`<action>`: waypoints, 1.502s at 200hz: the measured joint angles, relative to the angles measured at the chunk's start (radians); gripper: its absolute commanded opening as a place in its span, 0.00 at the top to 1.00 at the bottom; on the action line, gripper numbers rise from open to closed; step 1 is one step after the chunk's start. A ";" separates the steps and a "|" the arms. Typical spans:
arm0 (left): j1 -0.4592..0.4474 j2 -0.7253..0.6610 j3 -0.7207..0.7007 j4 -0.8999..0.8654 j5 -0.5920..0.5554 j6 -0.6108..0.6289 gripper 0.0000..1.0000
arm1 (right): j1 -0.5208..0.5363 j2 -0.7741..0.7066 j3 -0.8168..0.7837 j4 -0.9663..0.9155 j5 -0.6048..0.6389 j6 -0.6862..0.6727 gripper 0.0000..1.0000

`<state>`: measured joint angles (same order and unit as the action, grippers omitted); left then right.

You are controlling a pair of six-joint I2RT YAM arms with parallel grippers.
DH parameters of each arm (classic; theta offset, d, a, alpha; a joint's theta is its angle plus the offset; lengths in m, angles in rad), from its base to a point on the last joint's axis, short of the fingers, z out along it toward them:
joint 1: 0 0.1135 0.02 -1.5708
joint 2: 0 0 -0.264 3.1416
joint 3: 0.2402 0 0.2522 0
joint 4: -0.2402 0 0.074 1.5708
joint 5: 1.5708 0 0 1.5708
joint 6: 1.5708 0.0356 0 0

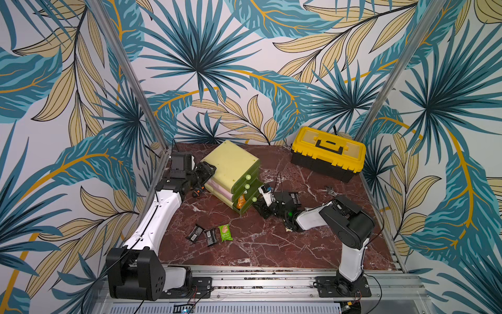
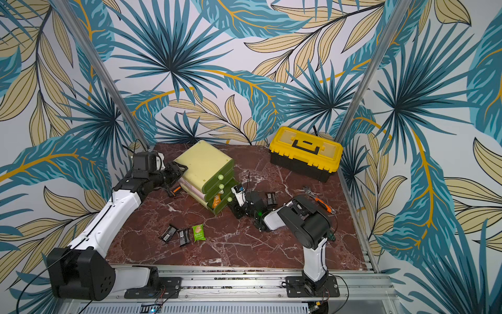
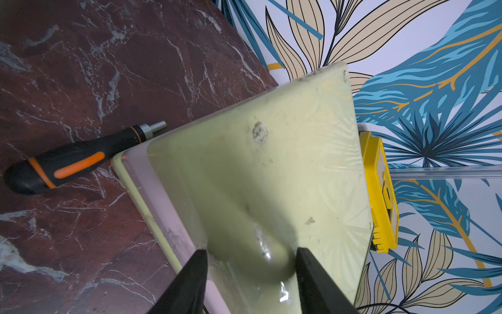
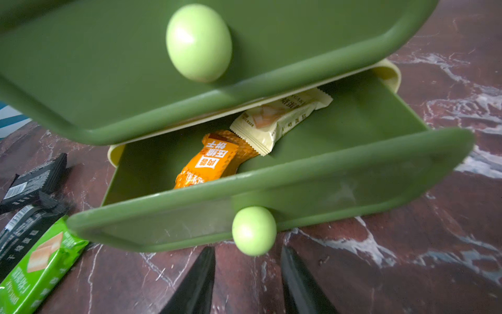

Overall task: Take the cookies out of the drawer
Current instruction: Open the drawer in the storage box.

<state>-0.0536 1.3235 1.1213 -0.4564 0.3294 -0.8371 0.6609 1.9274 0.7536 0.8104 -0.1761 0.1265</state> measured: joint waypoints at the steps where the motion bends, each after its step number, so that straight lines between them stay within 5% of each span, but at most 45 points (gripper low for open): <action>1: 0.000 0.000 0.000 0.000 0.000 0.000 0.45 | 0.000 0.001 0.002 0.000 0.000 0.000 0.57; 120: 0.000 0.000 0.000 -0.001 0.000 0.001 0.44 | -0.003 0.020 0.027 0.008 0.012 -0.002 0.78; 300: 0.000 0.000 0.000 -0.001 0.005 0.000 0.45 | -0.006 -0.340 -0.330 -0.110 0.045 -0.034 0.80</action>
<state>-0.0536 1.3235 1.1213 -0.4576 0.3340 -0.8368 0.6552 1.5871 0.4236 0.7006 -0.1310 0.0921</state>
